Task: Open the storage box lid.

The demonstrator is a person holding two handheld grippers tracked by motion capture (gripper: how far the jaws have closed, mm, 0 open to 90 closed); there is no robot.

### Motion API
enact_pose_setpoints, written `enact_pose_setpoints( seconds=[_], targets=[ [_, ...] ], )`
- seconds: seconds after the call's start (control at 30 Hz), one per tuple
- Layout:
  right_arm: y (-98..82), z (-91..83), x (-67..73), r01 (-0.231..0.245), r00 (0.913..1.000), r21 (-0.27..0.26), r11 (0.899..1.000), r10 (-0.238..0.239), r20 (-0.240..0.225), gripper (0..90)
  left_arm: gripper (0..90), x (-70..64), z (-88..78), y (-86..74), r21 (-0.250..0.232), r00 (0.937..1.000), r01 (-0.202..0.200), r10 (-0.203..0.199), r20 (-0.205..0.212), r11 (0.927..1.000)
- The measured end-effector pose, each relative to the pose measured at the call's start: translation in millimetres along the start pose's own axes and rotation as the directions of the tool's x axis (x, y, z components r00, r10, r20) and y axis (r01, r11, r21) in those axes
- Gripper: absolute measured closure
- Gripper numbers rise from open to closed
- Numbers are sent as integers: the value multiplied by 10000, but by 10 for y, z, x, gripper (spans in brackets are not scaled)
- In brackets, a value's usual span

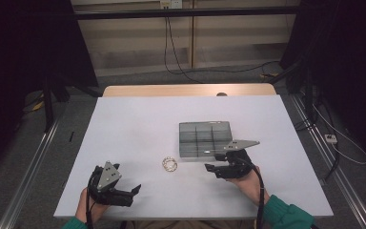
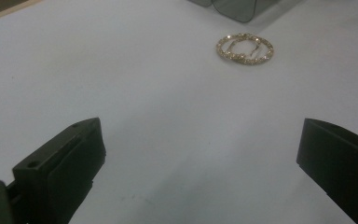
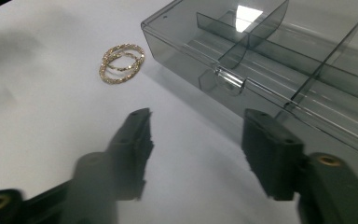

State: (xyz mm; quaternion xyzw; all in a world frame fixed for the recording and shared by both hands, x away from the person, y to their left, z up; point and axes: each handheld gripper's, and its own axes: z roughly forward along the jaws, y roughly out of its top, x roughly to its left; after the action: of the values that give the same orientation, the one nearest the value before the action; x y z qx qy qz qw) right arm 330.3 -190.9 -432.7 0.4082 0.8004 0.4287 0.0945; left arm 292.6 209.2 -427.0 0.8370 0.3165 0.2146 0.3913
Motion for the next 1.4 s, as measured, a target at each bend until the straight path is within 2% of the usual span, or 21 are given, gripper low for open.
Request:
enact_pose_setpoints(
  seconds=[0.07,0.13,0.43,0.83,1.13,1.4],
  targets=[
    [10,11,-6,-68,9996,-60,10000,70,258,554,6,1,0,1,4,10000,30,-30,-25,10000],
    [28,16,-31,-332,9987,-237,9992,341,391,629,6,7,3,3,4,10000,-31,31,-25,10000],
    [11,143,-130,-787,9961,-110,9968,790,399,795,6,30,24,1,49,10000,29,-29,52,10000],
    [-40,172,-195,-975,9951,-280,9948,979,137,847,6,-1,62,24,77,9999,-58,57,120,10000],
    [-42,185,-194,-736,9973,-461,9962,738,40,867,6,8,64,23,139,9999,-56,55,125,9999],
    [-45,171,-200,-755,9971,-627,9952,756,-17,874,7,11,55,16,106,9999,-53,52,101,9999]
  ],
)
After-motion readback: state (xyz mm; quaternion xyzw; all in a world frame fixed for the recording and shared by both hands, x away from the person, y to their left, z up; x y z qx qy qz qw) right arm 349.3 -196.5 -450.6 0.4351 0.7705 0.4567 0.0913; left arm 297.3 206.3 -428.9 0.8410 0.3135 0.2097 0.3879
